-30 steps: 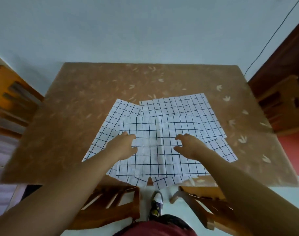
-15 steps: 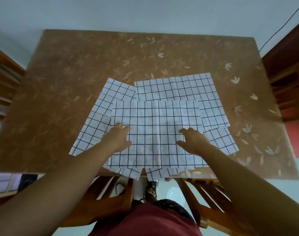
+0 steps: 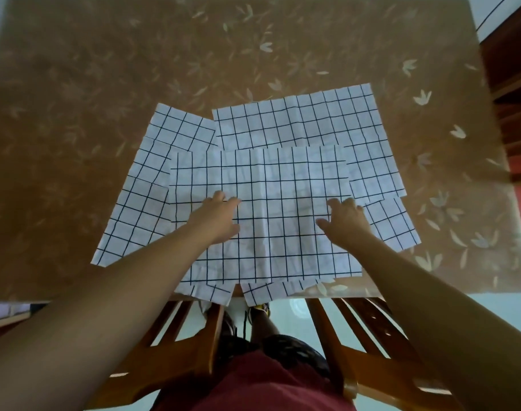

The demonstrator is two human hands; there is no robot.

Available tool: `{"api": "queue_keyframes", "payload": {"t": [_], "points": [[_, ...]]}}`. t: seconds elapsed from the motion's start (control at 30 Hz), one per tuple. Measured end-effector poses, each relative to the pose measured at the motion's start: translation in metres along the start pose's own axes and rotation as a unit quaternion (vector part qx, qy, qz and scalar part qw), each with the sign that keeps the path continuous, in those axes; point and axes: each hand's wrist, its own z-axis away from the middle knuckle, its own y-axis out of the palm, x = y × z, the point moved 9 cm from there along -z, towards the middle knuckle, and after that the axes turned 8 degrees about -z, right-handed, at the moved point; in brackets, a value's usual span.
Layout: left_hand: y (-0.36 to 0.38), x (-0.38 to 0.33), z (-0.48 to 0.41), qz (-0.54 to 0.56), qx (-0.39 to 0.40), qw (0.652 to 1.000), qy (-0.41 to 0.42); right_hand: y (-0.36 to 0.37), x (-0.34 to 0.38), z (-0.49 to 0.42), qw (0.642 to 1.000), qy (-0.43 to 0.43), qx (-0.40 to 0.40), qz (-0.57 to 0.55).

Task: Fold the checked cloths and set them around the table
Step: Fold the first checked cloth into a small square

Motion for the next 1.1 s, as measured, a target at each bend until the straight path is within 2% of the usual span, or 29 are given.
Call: {"api": "queue_keyframes", "payload": {"t": [0.2,0.3,0.47,0.57,0.77,0.87,1.0,1.1], "points": [[-0.007,-0.017,-0.043,0.000,-0.016,1.000,0.007,-0.015,-0.008,-0.040,0.998,0.027,-0.042,-0.039],[-0.022,-0.020,-0.067,-0.008,-0.046,0.999,0.009,-0.025,0.015,-0.065,0.999,-0.019,-0.049,0.007],[-0.049,-0.017,-0.105,-0.025,-0.074,0.997,0.008,-0.043,0.076,-0.106,0.985,-0.142,-0.053,0.082],[-0.060,-0.018,-0.122,-0.030,-0.094,0.995,0.013,-0.045,0.104,-0.126,0.977,-0.175,-0.046,0.115],[-0.070,-0.019,-0.143,-0.083,-0.154,0.984,0.017,-0.039,0.117,-0.150,0.969,-0.182,-0.060,0.158],[-0.073,-0.016,-0.150,-0.096,-0.153,0.983,0.012,-0.042,0.113,-0.158,0.971,-0.170,-0.065,0.157],[-0.076,-0.019,-0.153,-0.059,-0.157,0.986,0.017,-0.045,0.111,-0.158,0.970,-0.169,-0.064,0.165],[-0.077,-0.023,-0.148,-0.040,-0.171,0.984,0.015,-0.051,0.108,-0.150,0.972,-0.178,-0.076,0.131]]}}
